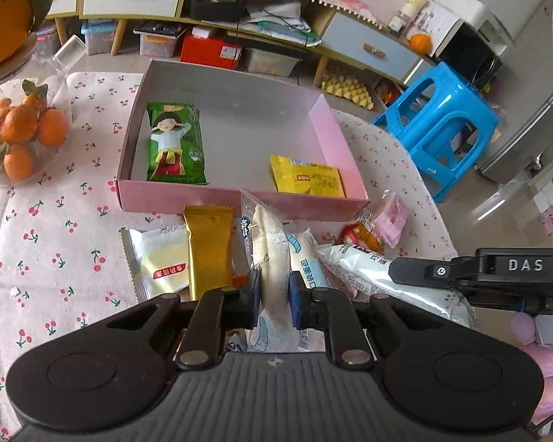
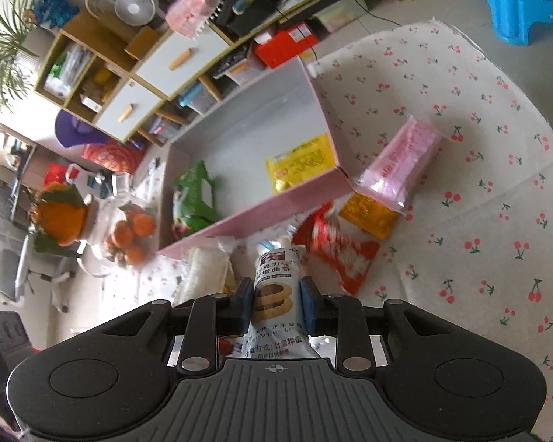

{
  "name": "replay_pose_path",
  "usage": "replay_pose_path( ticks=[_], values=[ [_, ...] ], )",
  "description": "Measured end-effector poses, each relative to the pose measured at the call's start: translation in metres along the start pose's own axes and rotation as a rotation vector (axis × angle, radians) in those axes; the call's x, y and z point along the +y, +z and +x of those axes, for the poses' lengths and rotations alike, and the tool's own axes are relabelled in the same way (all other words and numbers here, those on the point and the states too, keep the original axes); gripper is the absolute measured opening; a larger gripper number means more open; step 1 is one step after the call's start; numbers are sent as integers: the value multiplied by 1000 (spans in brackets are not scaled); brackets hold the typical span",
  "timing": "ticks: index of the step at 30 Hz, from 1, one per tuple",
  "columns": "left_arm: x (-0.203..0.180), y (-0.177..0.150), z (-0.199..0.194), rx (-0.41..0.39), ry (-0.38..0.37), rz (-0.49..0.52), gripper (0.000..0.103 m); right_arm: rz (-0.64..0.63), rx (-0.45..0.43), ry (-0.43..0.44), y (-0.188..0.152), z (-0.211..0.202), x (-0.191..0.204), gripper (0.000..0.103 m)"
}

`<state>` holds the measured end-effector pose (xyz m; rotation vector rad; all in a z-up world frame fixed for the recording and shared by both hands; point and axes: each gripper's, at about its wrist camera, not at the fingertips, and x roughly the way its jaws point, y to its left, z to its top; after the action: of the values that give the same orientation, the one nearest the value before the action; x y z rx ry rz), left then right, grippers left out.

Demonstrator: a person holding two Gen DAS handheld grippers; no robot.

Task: Organize snacks
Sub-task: 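Grasp the white wafer pack with the left tool while the right grasps the chocolate biscuit tube, then place both held packs into the pink box and open both tools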

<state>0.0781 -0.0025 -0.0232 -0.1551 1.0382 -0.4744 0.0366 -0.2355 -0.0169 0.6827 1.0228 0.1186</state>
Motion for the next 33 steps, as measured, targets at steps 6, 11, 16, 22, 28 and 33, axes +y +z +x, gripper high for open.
replay_pose_path(
  ticks=[6, 11, 16, 22, 28, 33],
  values=[
    [-1, -4, 5, 24, 4, 7, 14, -30, 23, -35, -3, 9, 3, 26],
    [-5, -8, 9, 53, -21, 4, 14, 18, 19, -10, 1, 9, -2, 26],
    [-3, -1, 1, 9, -19, -13, 14, 35, -15, 30, 10, 2, 6, 26],
    [2, 18, -3, -59, 7, -38, 14, 45, -99, 61, 30, -2, 21, 26],
    [7, 44, 12, -112, 72, 0, 14, 81, -143, 31, 63, 28, 25, 26],
    [11, 59, 35, -133, 78, 13, 14, 66, -181, 53, 87, 61, 32, 26]
  ],
)
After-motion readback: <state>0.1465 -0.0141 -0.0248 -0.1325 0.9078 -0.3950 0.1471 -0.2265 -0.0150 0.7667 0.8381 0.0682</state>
